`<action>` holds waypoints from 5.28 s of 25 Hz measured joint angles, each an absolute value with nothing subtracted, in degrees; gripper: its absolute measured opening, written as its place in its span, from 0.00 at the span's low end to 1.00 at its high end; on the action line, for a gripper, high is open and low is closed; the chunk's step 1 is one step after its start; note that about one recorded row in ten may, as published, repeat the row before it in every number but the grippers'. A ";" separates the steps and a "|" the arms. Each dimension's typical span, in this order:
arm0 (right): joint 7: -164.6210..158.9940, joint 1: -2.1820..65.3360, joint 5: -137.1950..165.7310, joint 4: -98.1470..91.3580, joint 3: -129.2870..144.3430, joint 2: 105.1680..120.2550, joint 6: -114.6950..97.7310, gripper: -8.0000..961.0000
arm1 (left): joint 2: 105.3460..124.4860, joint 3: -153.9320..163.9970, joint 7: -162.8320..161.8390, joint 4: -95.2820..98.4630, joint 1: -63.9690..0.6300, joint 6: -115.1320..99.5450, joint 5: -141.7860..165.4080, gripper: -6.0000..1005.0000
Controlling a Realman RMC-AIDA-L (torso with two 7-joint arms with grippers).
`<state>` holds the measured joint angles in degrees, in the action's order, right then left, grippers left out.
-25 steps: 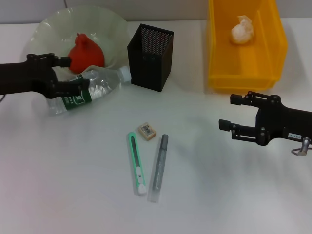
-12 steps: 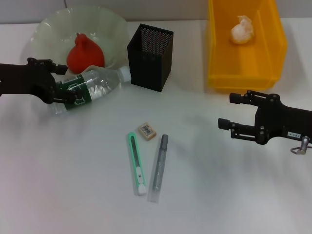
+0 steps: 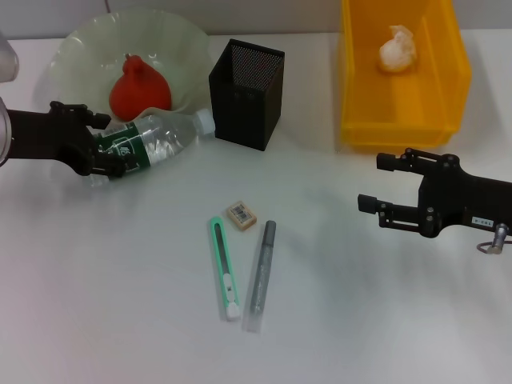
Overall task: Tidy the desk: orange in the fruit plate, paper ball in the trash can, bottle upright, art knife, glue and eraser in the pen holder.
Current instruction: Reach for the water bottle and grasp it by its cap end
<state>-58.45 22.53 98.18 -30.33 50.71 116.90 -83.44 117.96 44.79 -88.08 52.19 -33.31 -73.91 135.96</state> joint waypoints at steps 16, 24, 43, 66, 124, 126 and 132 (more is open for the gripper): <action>-58.45 22.22 98.17 -30.32 50.71 116.90 -83.40 0.77 | 118.43 47.01 -87.79 52.20 -33.42 -74.23 135.85 0.84; -58.45 22.13 98.12 -30.32 50.71 116.89 -83.41 0.78 | 118.57 50.48 -87.69 52.12 -33.20 -75.93 132.37 0.84; -58.45 22.13 98.08 -30.32 50.71 116.98 -83.86 0.78 | 118.78 54.62 -83.91 45.25 -36.67 -72.42 127.31 0.84; -58.45 21.92 98.18 -30.53 50.71 116.98 -83.67 0.77 | 119.00 67.94 -84.68 36.74 -41.50 -61.84 123.21 0.84; -58.42 21.44 98.18 -30.42 50.01 116.72 -83.41 0.78 | 119.09 84.46 -108.85 47.87 -45.72 -60.95 140.55 0.84; -58.41 21.44 98.18 -30.42 50.01 116.72 -83.41 0.77 | 119.13 87.34 -111.57 49.23 -46.39 -61.25 141.84 0.84; -58.38 21.38 98.18 -30.41 50.01 116.72 -83.41 0.77 | 119.16 88.62 -112.31 50.35 -46.88 -61.52 142.38 0.80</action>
